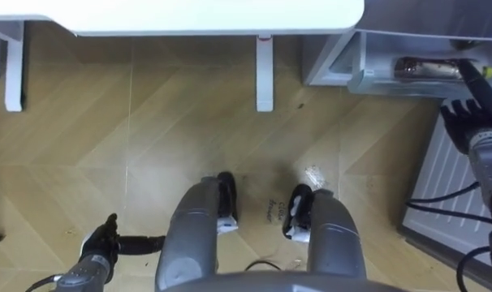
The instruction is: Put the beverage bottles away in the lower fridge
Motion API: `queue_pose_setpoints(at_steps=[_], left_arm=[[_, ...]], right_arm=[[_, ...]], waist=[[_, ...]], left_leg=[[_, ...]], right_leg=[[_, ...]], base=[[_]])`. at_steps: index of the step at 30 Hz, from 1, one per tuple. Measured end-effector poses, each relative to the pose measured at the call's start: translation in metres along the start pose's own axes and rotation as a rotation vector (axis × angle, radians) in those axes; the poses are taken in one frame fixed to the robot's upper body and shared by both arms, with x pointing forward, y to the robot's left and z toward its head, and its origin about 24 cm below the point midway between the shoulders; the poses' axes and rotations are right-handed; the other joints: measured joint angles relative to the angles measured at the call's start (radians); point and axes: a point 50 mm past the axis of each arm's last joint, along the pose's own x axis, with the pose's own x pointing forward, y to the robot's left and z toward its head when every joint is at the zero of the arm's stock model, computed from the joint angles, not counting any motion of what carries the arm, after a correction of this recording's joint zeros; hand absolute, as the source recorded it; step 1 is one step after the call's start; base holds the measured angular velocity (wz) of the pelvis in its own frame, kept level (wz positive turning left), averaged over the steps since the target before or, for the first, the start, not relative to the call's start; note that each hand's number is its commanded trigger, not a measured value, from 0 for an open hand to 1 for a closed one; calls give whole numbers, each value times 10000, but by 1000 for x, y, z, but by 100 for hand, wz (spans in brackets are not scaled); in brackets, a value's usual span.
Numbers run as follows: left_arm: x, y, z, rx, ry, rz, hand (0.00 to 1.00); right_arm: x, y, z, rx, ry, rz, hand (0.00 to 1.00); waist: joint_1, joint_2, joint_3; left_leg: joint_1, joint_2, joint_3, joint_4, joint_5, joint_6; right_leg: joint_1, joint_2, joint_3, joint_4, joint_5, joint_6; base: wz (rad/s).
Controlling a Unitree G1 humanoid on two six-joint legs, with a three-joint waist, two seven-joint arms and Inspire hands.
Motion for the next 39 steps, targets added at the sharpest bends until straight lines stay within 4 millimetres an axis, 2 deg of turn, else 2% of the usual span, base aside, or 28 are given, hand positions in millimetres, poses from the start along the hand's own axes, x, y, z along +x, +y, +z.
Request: queue_pose_setpoints(at_steps=[4,7,10,12,15,17,22,24,27,30,34,39], left_arm=[[0,0,1,-12,-11,0,0],[1,-1,4,-18,-109,-50,0],[0,-3,8,-26,-245,-158,0],[-1,-2,13,55,-433,-219,0],[-2,-3,14,102,-486,-246,0],[-2,-2,16,187,-513,-203,0],[-3,-8,16,560,-575,-365,0],[-3,-9,16,623,-561,-401,0],[-3,-9,16,623,-534,-399,0],[-3,-8,21,680,-678,-433,0],[-4,-4,30,651,-1003,-366,0],[-4,-4,33,572,-1136,-383,0]], right_arm=[[1,9,0,485,-54,481,0],[2,16,0,558,-63,818,0],[3,24,1,585,-57,1152,0],[3,25,1,611,-66,1211,0],[4,29,1,644,-76,1315,0],[4,32,2,693,-97,1480,0],[5,39,4,887,-162,1691,0],[6,50,4,885,-179,1974,0],[7,66,6,898,-237,2359,0],[7,75,10,879,-389,2571,0],[6,80,13,697,-556,2709,0],[6,80,17,634,-660,2729,0]], waist=[[18,15,16],[-53,28,19],[-36,39,24],[-90,38,26],[-132,51,24],[-241,52,26],[-446,48,27],[-402,45,27],[-361,36,30],[-359,9,45],[-379,-38,74],[-452,-102,113]], left_leg=[[-185,-5,-5,129,-15,8],[-517,-39,0,594,-207,46],[-1038,22,-7,1414,-539,62],[-1495,36,-59,2316,-914,92],[-2084,135,-32,3466,-1413,118],[-2525,221,-42,4129,-1650,137],[-3539,191,-12,5696,-2149,217],[-4092,298,-67,6430,-2358,222],[-4733,488,-83,7036,-2467,296],[-5177,525,-58,7522,-2538,407],[-5577,569,-28,7926,-2577,480],[-5902,536,-12,8240,-2579,485]], right_leg=[[-194,3,53,138,-29,12],[-561,-145,105,711,-300,15],[-1107,-175,262,1526,-634,28],[-1568,-346,313,2480,-1066,4],[-2232,-403,567,3622,-1517,11],[-2699,-438,653,4265,-1720,-41],[-3817,-672,1001,5983,-2338,7],[-4375,-665,1075,6654,-2542,11],[-5010,-670,1096,7198,-2629,-114],[-5544,-693,1286,7711,-2652,-97],[-5994,-766,1397,8127,-2661,-82],[-6337,-1045,1415,8489,-2683,-117]], base=[[0],[6],[1],[11],[-5],[-5],[8],[-3],[-8],[0],[1],[6]])
